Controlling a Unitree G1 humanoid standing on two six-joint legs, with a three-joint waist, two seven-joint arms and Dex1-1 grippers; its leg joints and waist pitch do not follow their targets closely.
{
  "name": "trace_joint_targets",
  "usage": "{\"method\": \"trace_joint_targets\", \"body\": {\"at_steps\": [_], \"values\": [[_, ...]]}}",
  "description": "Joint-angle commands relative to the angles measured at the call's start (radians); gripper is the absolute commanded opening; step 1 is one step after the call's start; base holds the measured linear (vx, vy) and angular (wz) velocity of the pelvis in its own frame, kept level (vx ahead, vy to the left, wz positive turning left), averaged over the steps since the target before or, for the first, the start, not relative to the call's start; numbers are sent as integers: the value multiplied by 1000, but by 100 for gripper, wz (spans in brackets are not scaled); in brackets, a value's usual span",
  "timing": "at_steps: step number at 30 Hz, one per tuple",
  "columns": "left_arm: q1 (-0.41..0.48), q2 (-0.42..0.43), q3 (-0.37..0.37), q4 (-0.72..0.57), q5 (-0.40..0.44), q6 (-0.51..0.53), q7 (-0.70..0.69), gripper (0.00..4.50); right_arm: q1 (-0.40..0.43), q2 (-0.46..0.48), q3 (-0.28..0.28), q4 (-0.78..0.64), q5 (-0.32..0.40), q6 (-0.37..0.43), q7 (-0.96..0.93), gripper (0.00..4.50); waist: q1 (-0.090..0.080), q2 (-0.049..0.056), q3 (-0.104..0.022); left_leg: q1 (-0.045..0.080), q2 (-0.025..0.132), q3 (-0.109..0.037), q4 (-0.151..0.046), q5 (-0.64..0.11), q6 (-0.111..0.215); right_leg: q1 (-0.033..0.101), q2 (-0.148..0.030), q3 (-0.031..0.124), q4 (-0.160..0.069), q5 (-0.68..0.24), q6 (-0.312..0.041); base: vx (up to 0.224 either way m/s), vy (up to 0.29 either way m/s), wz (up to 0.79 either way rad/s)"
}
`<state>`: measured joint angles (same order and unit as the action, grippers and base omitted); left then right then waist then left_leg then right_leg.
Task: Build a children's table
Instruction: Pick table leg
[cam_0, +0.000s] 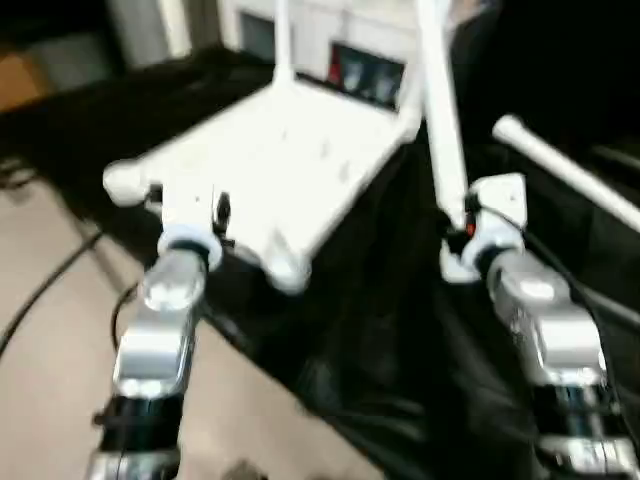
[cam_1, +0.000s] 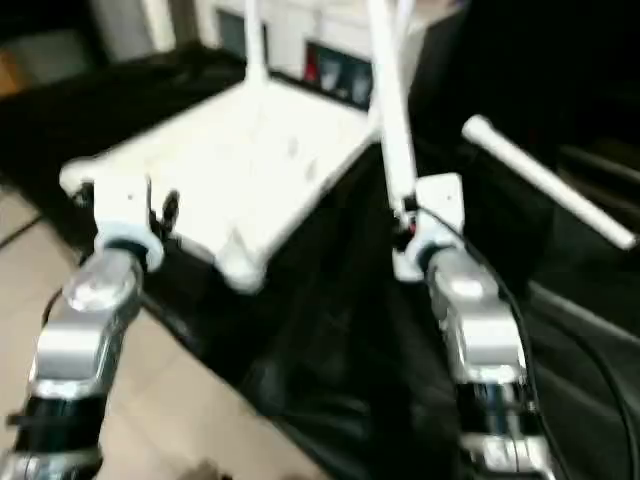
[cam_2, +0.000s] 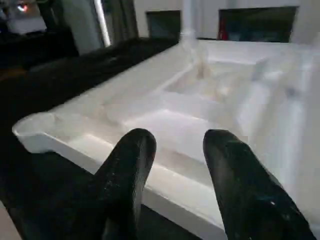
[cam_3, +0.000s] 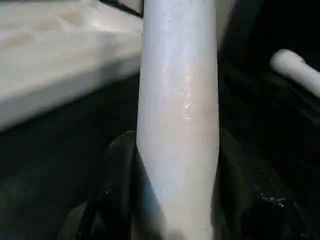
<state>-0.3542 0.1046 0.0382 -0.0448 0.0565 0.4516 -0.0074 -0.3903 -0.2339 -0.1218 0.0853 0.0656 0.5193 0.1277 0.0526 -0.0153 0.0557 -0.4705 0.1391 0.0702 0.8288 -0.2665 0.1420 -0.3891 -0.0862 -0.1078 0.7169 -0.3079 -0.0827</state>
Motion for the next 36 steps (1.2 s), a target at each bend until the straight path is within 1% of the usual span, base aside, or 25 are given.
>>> {"method": "trace_joint_targets", "body": {"at_steps": [1, 2, 3, 4, 5, 6, 7, 9, 10, 11, 14, 19, 23, 25, 26, 27, 28, 29, 30, 31, 32, 33, 34, 35, 36], "values": [[2, 16, 8, -19, 9, 3, 7, 213, -17, 22, -58, -18, 17, -1, -54, 189, 16, -34, -59, 32, -40, 83, 10, -233, -67, 72, -110, 103, -202, -177, -348, -117, -354, 49], [5, 16, 6, -25, 13, 21, 9, 213, -16, 28, -75, -18, 26, 0, -66, 189, 17, -29, -61, 45, -37, 82, -19, -234, -69, 85, -114, 119, -214, -205, -279, -104, -303, 19], [11, 14, 9, -33, 9, 13, 6, 213, -15, 24, -78, -16, 23, 7, -72, 189, 27, -3, -64, 63, -18, 63, -102, -192, -38, 112, -119, 145, -234, -213, -135, -86, -260, 24], [16, 12, 12, -39, 4, 5, 4, 213, -14, 18, -75, -14, 18, 13, -73, 189, 41, 35, -79, 117, 39, 35, -191, -23, 4, 98, -62, 109, -229, -90, 50, -86, -260, 24], [20, 13, 11, -44, 5, 10, 1, 213, -13, 13, -74, -12, 14, 19, -74, 189, 29, 40, -83, 143, 130, -25, -225, 97, 67, 60, -36, 75, -174, 15, 142, -81, -264, 17], [23, 15, 10, -45, 8, 15, 0, 213, -13, 7, -73, -7, 9, 27, -77, 189, 10, 30, -105, 210, 292, -98, -239, 286, 225, -24, -99, 85, -66, 52, 207, -52, -240, 8], [29, 23, 8, -39, 16, 17, -1, 213, -19, -2, -84, 7, 7, 42, -86, 189, 8, 17, -89, 207, 212, -35, -203, 390, 209, -86, -132, 141, -64, 148, 116, -52, -240, 8], [27, 23, 18, -32, 12, 19, 7, 213, -26, -10, -97, 17, 8, 40, -93, 189, 17, -18, -74, 114, 34, 41, -165, 276, 105, -2, -110, 162, -127, 214, 75, -76, -134, 14], [25, 26, 20, -31, 4, 26, 2, 213, -34, -15, -112, 24, 14, 43, -94, 189, 47, -16, -69, 98, 17, 47, -184, 59, -16, 38, -104, 161, -163, -42, 84, -99, -99, 12], [25, 26, 20, -31, 4, 26, 2, 213, -34, -15, -112, 24, 14, 43, -94, 189, 43, -23, -63, 93, 11, 51, -195, 41, -36, 46, -85, 149, -170, -126, 111, -110, -109, 4], [24, 29, 17, -33, -2, 26, -11, 213, -36, -33, -103, 24, 2, 49, -80, 189, 40, -3, -60, 107, 28, 49, -240, 22, -68, 36, -37, 104, -194, -289, 163, -90, -112, 2], [21, 23, 22, -29, -14, 18, -13, 213, -26, -43, -83, 15, -5, 44, -68, 189, 19, 19, -58, 131, 78, 45, -275, -85, -103, 39, -49, 71, -222, -290, 47, -39, -24, 0], [17, 16, 17, -30, -34, 6, -36, 213, -18, -29, -84, 10, 8, 47, -70, 189, 9, 15, -59, 123, 80, 48, -276, -91, -105, 42, -60, 70, -224, -267, 3, 0, 0, 0], [17, 14, 16, -34, -46, 6, -48, 213, -23, -23, -90, 7, 20, 65, -67, 189, -2, 25, -65, 199, 83, 97, -258, -169, -187, -7, 8, 93, -247, -374, 48, 0, 0, 0], [16, 12, 18, -36, -54, 5, -52, 213, -24, -22, -90, 5, 22, 69, -67, 189, -5, 29, -47, 267, 101, 104, -265, -333, -211, -53, 38, 63, -252, -448, 61, 0, 28, -29], [16, 12, 18, -36, -54, 5, -52, 213, -24, -22, -90, 5, 22, 69, -67, 189, -13, 32, -45, 303, 129, 94, -281, -423, -210, -68, 39, 40, -235, -452, 64, 17, 29, -54], [16, 11, 19, -35, -61, 4, -55, 213, -23, -23, -90, 4, 21, 69, -67, 189, -5, 30, -32, 284, 258, 70, -388, -620, -204, -38, -10, 18, -73, -292, 50, 17, 29, -54], [16, 12, 18, -35, -61, 4, -56, 213, -23, -24, -90, 4, 21, 69, -67, 189, 4, 29, -24, 272, 286, 84, -421, -683, -208, -30, -23, 16, -4, -214, 40, 41, 12, -62], [16, 12, 18, -35, -61, 4, -56, 213, -23, -24, -90, 4, 21, 69, -67, 189, 8, 15, -15, 281, 288, 130, -439, -782, -207, -33, -37, 19, 42, -163, 16, 71, -58, -58], [17, 13, 17, -35, -61, 4, -55, 213, -23, -25, -89, 4, 22, 69, -67, 189, 11, 0, -14, 317, 236, 189, -396, -838, -213, -54, -27, 36, -9, -297, -5, 71, -58, -58], [17, 13, 17, -35, -62, 2, -56, 213, -23, -28, -89, 6, 22, 69, -68, 189, -8, -32, -21, 351, 146, 206, -299, -799, -223, -85, -6, 52, -127, -432, -3, 135, -135, -66], [17, 13, 17, -35, -62, 2, -56, 213, -23, -28, -89, 6, 22, 69, -68, 189, -2, -33, -28, 329, 39, 216, -198, -671, -214, -70, -12, 97, -209, -630, 2, 81, -81, -38], [17, 12, 16, -34, -61, 0, -56, 213, -23, -31, -89, 11, 21, 69, -68, 189, 57, -66, -58, 182, -19, 149, -111, -341, -125, 134, -110, 276, -215, -779, -29, 230, -140, -83], [19, 11, 14, -36, -61, -2, -56, 213, -24, -39, -90, 19, 13, 56, -72, 189, 88, -60, -53, 127, -47, 98, -77, -177, -136, 191, -78, 332, -197, -649, -94, 252, -125, -74], [19, 10, 14, -36, -61, -2, -56, 213, -24, -39, -89, 19, 13, 55, -72, 189, 63, -65, -45, 38, -43, 28, -40, 1, -115, 213, -93, 270, -157, -412, -41, 360, -160, -73]]}}
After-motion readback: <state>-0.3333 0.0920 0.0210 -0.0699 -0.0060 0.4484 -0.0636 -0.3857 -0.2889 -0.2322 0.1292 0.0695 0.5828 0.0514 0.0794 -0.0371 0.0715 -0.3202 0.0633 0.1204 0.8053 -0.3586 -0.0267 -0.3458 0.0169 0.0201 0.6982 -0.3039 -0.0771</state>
